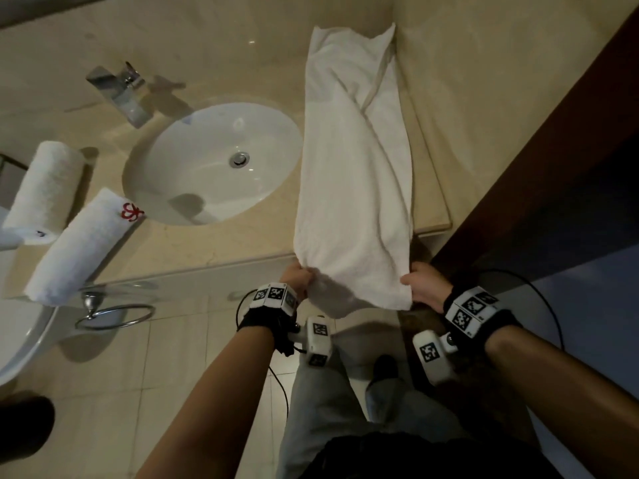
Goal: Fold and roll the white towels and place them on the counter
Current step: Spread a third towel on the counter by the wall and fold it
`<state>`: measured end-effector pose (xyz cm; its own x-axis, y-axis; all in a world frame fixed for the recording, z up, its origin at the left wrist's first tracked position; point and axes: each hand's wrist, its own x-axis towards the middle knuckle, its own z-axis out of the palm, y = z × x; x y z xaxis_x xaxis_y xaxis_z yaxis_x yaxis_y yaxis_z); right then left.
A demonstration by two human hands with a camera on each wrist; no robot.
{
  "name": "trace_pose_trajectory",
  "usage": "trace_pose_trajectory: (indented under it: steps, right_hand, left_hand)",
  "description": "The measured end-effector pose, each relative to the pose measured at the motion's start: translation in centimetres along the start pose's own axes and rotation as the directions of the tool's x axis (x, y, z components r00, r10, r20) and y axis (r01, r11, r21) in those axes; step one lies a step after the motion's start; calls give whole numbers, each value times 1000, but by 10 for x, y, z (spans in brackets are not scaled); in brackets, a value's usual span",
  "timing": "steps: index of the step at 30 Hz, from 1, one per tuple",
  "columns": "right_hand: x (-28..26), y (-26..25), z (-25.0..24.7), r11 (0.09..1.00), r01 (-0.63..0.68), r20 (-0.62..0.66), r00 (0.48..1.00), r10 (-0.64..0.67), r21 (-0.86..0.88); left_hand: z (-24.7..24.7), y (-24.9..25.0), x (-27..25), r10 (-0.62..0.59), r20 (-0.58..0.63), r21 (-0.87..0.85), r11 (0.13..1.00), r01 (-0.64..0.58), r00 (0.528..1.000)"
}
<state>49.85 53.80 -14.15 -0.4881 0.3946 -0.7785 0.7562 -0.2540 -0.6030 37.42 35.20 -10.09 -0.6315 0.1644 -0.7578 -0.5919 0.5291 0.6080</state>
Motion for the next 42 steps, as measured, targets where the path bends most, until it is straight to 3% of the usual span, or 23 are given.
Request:
trace_pose_trajectory:
  steps: [4, 8, 11, 14, 16, 18, 23, 27, 30, 33, 37, 40, 42]
  right_hand:
    - [6, 4, -7, 995, 91, -181, 979, -95, -29]
    - [8, 1, -7, 997, 75, -104, 992, -76, -17]
    - [10, 0, -5, 993, 21, 26, 999, -18, -117]
    - [5, -12, -5, 974, 35, -107, 992, -61, -223]
    - [-1, -24, -6, 970, 99, -257, 954, -156, -220]
    - [-11, -39, -4, 958, 218, -326, 906, -270, -187]
    - [-17, -83, 6, 908, 368, -285, 865, -413, -198]
    - [-2, -122, 9, 837, 374, -275, 822, -499, -401]
    - [13, -145, 9, 763, 238, -283, 830, -481, -601]
    - [28, -166, 6, 749, 133, -300, 860, -413, -649]
    - [50, -195, 1, 816, 61, -291, 917, -274, -575]
    - [62, -211, 5, 810, 62, -195, 957, -214, -583]
    - [66, -223, 10, 840, 77, -168, 966, -196, -536]
  left_hand:
    - [-4, -7, -8, -42, 100, -68, 996, 49, 994]
    - [-2, -11, -5, -22, 43, -38, 999, 24, 999]
    - [0, -6, -5, -43, -22, 164, 985, 46, 999]
    - [-5, 2, -6, -46, -102, 386, 919, 82, 994]
    - [-7, 9, -5, 26, -121, 447, 894, 31, 992]
    - [-6, 20, -6, 116, -122, 507, 861, -39, 986]
    - [-6, 61, -13, 321, -122, 661, 732, -165, 939]
    - [2, 92, -3, 509, 13, 691, 618, -376, 861]
    - [7, 111, 13, 505, 135, 818, 430, -384, 852]
    - [7, 127, 32, 438, 248, 871, 289, -397, 864]
    - [0, 157, 59, 347, 320, 859, 286, -424, 882]
    - [-2, 174, 75, 374, 337, 850, 274, -450, 864]
    - [-2, 184, 84, 410, 339, 869, 208, -448, 847]
